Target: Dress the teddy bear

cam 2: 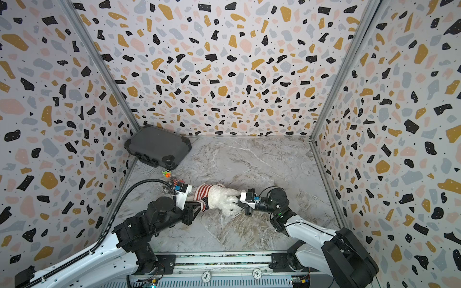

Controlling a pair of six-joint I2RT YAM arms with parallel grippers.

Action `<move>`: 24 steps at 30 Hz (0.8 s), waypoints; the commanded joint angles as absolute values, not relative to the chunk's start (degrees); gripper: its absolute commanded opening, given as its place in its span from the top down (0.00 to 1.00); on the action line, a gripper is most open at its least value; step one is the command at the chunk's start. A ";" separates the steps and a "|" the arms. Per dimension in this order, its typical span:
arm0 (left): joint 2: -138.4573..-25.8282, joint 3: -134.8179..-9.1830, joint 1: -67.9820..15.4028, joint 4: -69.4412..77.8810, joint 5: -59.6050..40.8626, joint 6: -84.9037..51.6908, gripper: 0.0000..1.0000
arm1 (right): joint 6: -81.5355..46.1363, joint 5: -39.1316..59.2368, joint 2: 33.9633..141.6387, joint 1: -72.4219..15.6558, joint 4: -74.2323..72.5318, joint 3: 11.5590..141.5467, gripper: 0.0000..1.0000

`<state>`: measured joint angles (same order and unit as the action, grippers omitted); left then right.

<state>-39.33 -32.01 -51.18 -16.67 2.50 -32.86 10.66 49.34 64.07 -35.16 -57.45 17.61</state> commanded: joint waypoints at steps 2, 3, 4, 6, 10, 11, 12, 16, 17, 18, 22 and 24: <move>-39.60 -33.80 -51.39 -14.34 3.69 -32.16 0.77 | 11.32 50.14 61.78 -35.95 -60.42 18.99 1.00; -39.92 -33.68 -51.34 -14.27 3.71 -32.17 0.77 | 11.31 50.17 61.70 -36.05 -60.51 18.98 1.00; -40.14 -33.54 -51.40 -14.13 3.74 -32.17 0.77 | 11.09 50.16 61.63 -36.11 -60.74 18.95 1.00; -40.60 -33.16 -51.41 -14.04 4.11 -32.17 0.74 | 10.36 50.25 61.49 -36.17 -61.57 18.74 1.00; -40.94 -32.52 -51.39 -12.64 3.66 -32.17 0.70 | 9.14 50.50 61.57 -36.87 -62.58 19.08 1.00; -40.98 -32.43 -51.35 -12.27 3.44 -32.12 0.70 | 9.17 50.48 61.60 -37.21 -62.46 19.29 1.00; -41.15 -32.30 -51.38 -11.62 3.22 -32.08 0.70 | 9.15 50.44 61.70 -37.46 -62.44 19.51 1.00; -42.01 -31.11 -51.40 -8.27 1.14 -32.39 0.72 | 8.06 50.21 61.88 -37.88 -62.83 20.27 1.00; -42.17 -30.72 -51.42 -7.43 0.78 -32.43 0.73 | 7.48 50.27 61.90 -37.94 -63.25 20.31 1.00; -42.39 -30.29 -51.38 -6.67 0.55 -32.58 0.74 | 6.95 50.26 61.88 -37.91 -63.59 20.36 1.00; -42.89 -29.52 -51.40 -5.10 0.26 -32.93 0.87 | 5.21 50.54 61.70 -37.96 -64.35 20.74 1.00; -42.72 -29.36 -51.47 -4.61 0.03 -33.22 0.94 | 4.61 49.71 61.43 -37.90 -64.29 20.90 1.00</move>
